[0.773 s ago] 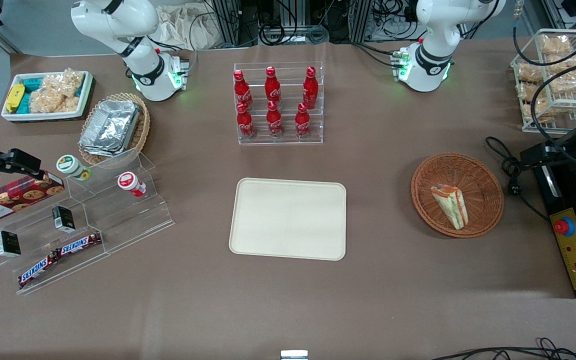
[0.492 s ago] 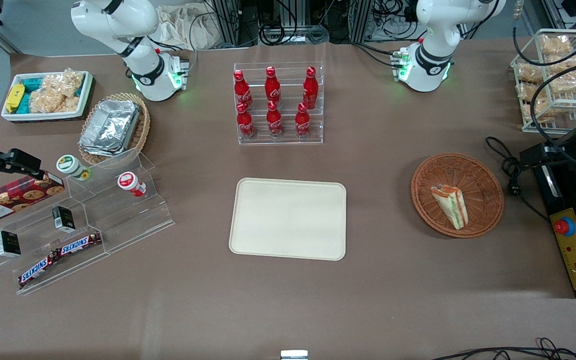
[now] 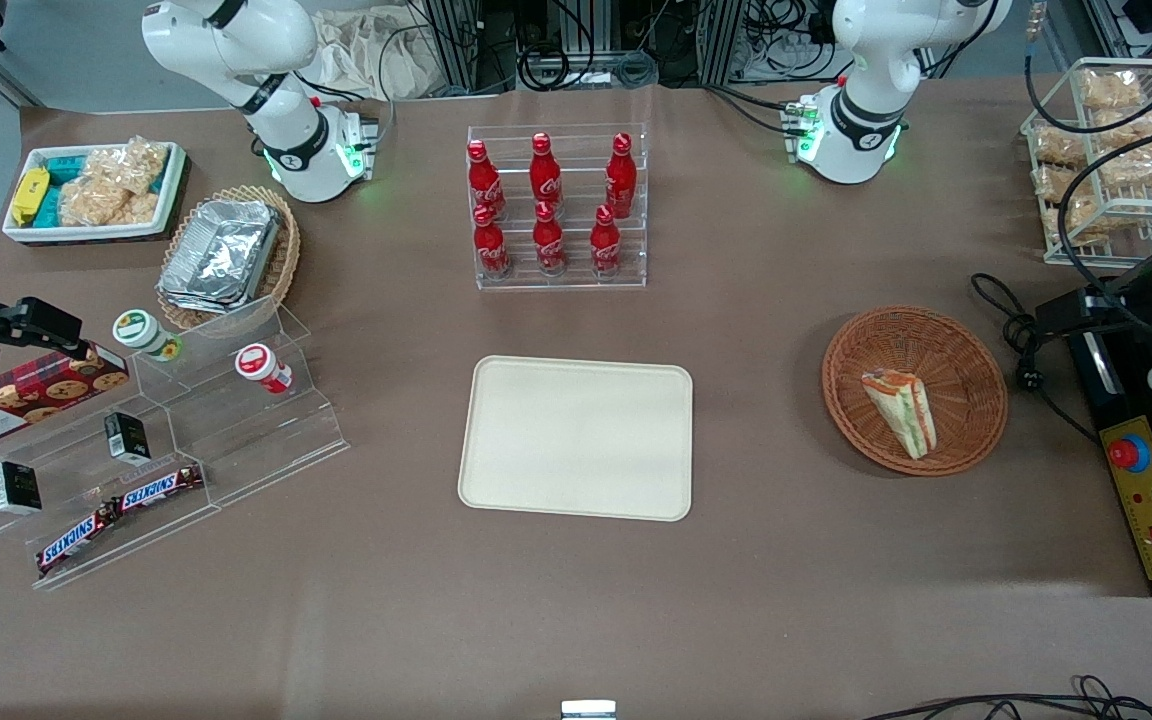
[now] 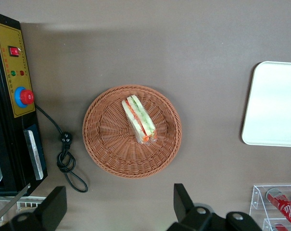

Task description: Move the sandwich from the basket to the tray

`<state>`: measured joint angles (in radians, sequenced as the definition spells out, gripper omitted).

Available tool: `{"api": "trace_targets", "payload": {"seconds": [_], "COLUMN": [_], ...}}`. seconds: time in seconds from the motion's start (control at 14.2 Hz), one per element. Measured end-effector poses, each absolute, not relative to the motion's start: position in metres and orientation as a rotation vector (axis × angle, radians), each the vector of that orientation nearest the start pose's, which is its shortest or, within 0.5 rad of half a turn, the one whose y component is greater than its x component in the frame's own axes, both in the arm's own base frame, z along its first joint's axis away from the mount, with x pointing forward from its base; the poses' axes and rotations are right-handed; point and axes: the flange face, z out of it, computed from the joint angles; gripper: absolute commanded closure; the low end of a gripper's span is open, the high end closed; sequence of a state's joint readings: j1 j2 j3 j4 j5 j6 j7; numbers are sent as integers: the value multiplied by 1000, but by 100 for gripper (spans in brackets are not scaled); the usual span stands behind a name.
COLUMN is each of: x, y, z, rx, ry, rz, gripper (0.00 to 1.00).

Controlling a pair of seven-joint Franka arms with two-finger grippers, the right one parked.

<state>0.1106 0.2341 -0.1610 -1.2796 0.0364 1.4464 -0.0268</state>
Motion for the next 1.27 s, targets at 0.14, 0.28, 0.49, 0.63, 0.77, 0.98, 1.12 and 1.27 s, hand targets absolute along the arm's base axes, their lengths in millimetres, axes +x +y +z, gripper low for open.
{"api": "trace_targets", "payload": {"seconds": [0.14,0.28,0.49,0.63,0.77,0.98,1.12,1.27], "x": [615,617,618,617,615,618,615,609], "y": [-12,-10,-1,7,17,20,17,14], "z": [608,602,587,564,540,496,456,415], "rx": [-3139,-3138,-3132,-3125,-3119,-3116,-3107,-3095], "ry": [23,16,-11,-31,-54,-115,-183,-274], "rz": [117,134,187,268,335,333,338,340], "gripper": [1,1,3,3,3,3,7,5]}}
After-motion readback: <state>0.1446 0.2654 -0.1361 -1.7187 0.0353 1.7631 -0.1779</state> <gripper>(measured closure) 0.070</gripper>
